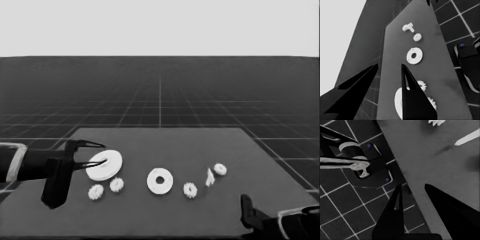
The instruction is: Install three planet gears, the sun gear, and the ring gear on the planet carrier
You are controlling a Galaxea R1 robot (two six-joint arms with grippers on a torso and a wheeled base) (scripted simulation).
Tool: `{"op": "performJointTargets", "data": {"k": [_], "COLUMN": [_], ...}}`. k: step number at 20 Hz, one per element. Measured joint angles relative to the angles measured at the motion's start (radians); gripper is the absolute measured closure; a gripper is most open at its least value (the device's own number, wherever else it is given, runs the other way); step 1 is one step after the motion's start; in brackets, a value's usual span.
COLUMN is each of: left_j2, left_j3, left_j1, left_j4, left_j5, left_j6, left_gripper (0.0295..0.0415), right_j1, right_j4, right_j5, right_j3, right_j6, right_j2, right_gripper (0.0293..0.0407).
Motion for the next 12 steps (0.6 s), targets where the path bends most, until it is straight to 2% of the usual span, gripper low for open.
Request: {"op": "performJointTargets", "data": {"k": [1,2,3,4,5,6,7,8,9,10,12], "left_j2": [-0.003,-0.002,-0.001,-0.001,0.036,0.188,0.3,0.354,0.383,0.401,0.42], "left_j3": [0.071,0.043,0.025,0.015,-0.011,-0.105,-0.26,-0.397,-0.495,-0.56,-0.63], "left_j1": [0.071,0.045,0.029,0.02,0.226,0.317,0.335,0.346,0.354,0.359,0.365], "left_j4": [-0.073,-0.044,-0.026,-0.015,0.463,0.446,0.239,0.091,0.001,-0.054,-0.106], "left_j5": [0.049,0.03,0.018,0.011,0.373,0.76,0.867,0.855,0.833,0.819,0.807], "left_j6": [-0.003,-0.002,-0.001,-0.001,-0.486,-0.979,-1.251,-1.372,-1.42,-1.439,-1.448], "left_gripper": [0.0415,0.0414,0.0396,0.0364,0.0328,0.0308,0.031,0.0317,0.0322,0.0324,0.0326], "right_j1": [-0.054,-0.034,-0.022,-0.015,-0.011,-0.009,-0.007,-0.007,-0.006,-0.006,-0.006], "right_j4": [0.076,0.045,0.026,0.016,0.009,0.006,0.004,0.002,0.002,0.001,0.001], "right_j5": [0.023,0.014,0.008,0.004,0.002,0.001,0.001,0.0,0.0,0.0,0.0], "right_j3": [0.053,0.029,0.016,0.008,0.003,0.001,-0.001,-0.002,-0.002,-0.002,-0.003], "right_j6": [-0.003,-0.002,-0.001,-0.001,0.0,0.0,0.0,0.0,0.0,0.0,0.0], "right_j2": [0.014,0.008,0.005,0.003,0.001,0.001,0.0,0.0,0.0,0.0,0.0], "right_gripper": [0.0407,0.0392,0.0363,0.0332,0.032,0.0317,0.0316,0.0315,0.0315,0.0315,0.0315]}}
